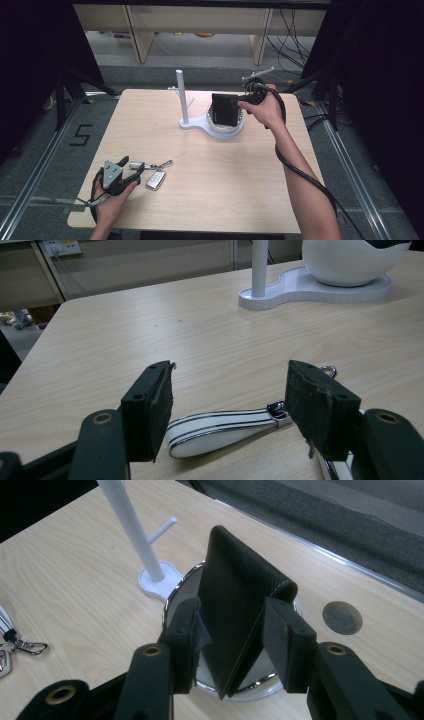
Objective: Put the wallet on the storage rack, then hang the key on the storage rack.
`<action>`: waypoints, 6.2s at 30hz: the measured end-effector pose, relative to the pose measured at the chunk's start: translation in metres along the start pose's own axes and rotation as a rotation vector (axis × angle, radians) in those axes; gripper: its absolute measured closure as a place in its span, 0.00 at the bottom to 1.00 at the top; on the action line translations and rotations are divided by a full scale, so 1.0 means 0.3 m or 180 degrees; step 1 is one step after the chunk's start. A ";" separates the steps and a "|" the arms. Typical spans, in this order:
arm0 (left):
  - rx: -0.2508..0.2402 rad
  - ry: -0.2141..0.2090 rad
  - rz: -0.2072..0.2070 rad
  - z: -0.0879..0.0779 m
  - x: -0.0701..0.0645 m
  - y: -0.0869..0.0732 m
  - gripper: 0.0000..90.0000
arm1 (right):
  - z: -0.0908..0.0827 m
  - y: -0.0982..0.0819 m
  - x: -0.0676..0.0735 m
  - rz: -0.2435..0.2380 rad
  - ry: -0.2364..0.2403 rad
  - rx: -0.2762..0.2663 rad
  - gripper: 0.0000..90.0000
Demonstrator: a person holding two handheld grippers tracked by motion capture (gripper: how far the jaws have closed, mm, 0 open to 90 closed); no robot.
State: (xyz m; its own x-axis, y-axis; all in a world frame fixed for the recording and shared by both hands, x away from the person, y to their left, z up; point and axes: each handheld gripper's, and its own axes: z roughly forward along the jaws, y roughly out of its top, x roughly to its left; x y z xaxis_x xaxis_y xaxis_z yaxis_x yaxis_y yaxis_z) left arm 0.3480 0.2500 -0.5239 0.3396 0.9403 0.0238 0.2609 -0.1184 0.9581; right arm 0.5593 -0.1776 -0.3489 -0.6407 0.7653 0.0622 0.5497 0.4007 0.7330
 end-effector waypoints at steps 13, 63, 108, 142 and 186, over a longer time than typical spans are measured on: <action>0.0041 -0.0022 -0.0032 0.003 0.002 0.002 0.39 | -0.053 -0.098 0.031 0.0253 -0.0075 0.0208 0.63; 0.2013 -0.1365 0.0563 0.255 -0.070 0.253 0.60 | -0.125 -0.603 0.093 0.0529 0.0060 0.0896 0.68; 0.2656 -0.1221 0.0749 0.355 -0.120 0.233 0.82 | -0.128 -0.599 0.104 0.0583 0.0172 0.0895 0.66; 0.2191 -0.0617 0.0993 0.283 -0.152 0.211 0.96 | -0.126 -0.602 0.110 0.0539 0.0186 0.0839 0.64; 0.0572 0.0286 0.1029 0.222 -0.036 0.366 0.96 | -0.113 -0.610 0.120 0.0548 0.0142 0.0768 0.64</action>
State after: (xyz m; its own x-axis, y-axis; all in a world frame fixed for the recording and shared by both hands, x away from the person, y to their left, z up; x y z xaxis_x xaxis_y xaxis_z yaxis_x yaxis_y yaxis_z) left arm 0.4331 0.2056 -0.4379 0.3517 0.8685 0.3493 0.3104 -0.4602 0.8318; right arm 0.4174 -0.2405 -0.4578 -0.5469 0.8116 0.2052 0.7604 0.3791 0.5274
